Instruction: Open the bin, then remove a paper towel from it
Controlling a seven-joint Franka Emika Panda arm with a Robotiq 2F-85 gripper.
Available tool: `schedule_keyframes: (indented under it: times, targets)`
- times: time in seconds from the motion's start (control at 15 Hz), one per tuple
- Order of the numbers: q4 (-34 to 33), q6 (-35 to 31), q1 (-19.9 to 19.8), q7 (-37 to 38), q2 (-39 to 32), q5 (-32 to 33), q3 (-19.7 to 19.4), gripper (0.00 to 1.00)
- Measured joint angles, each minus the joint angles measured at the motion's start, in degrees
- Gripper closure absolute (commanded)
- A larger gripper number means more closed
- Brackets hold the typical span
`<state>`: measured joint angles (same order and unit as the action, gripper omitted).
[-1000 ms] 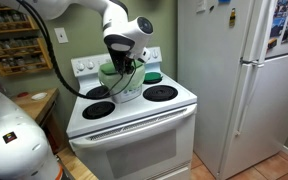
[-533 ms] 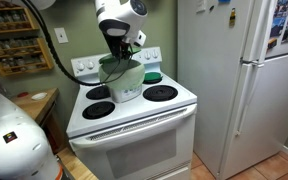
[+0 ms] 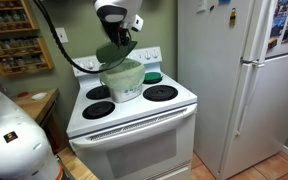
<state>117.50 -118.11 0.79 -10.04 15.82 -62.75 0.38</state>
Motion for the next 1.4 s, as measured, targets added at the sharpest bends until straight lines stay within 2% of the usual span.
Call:
schedule_keyframes:
  times: [0.6,1.4]
  targets:
    - [-7.82,-0.05,1.35,1.2,-3.86,-0.02,2.09,0.0]
    - [-10.0,-2.3,2.25,3.8,-4.27,-0.72,3.01,0.0]
